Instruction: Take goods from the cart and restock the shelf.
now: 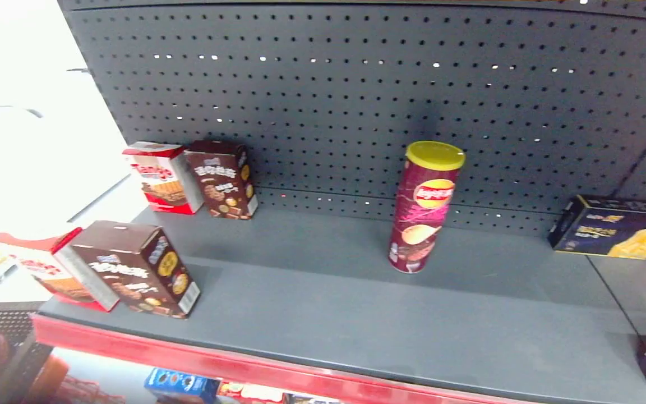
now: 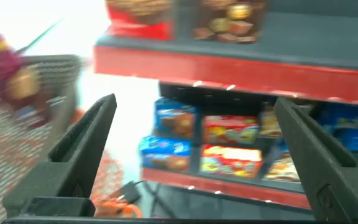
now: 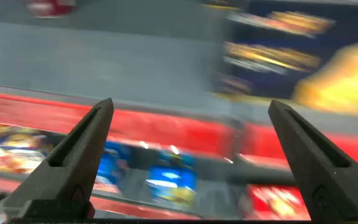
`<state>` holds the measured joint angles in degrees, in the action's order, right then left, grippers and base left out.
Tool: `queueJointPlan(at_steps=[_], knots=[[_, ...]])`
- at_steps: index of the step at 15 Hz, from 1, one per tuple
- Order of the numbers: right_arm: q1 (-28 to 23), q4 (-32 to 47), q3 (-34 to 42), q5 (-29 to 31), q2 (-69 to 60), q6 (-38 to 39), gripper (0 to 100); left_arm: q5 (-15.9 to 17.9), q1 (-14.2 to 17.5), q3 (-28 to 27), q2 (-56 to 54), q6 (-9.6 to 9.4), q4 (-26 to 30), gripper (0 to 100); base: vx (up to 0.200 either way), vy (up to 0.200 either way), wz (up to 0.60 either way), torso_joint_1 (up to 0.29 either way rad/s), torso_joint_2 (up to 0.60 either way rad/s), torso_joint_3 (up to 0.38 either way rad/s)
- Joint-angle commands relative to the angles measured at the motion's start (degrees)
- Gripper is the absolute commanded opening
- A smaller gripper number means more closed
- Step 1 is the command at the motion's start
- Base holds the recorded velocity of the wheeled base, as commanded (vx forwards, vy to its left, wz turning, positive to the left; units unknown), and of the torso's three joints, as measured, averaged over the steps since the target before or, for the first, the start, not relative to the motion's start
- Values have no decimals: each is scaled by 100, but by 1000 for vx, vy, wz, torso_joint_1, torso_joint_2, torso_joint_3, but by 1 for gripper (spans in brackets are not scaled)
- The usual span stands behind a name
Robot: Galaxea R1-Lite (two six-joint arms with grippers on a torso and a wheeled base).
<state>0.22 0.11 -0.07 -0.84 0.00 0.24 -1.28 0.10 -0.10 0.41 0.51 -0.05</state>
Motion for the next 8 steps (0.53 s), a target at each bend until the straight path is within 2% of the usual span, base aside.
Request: queueJointPlan(at_steps=[1,7,8], knots=[[4,-2,-1,-4,0,2,100,5,8,1,2,2,5,100,0,0,600,-2,2,2],[4,-11,-1,-4,0,2,100,-4,8,1,2,2,5,100,0,0,600,4,1,1],[4,-11,-1,-4,0,2,100,-4,8,1,2,10,5,100,0,0,0,0,0,0]])
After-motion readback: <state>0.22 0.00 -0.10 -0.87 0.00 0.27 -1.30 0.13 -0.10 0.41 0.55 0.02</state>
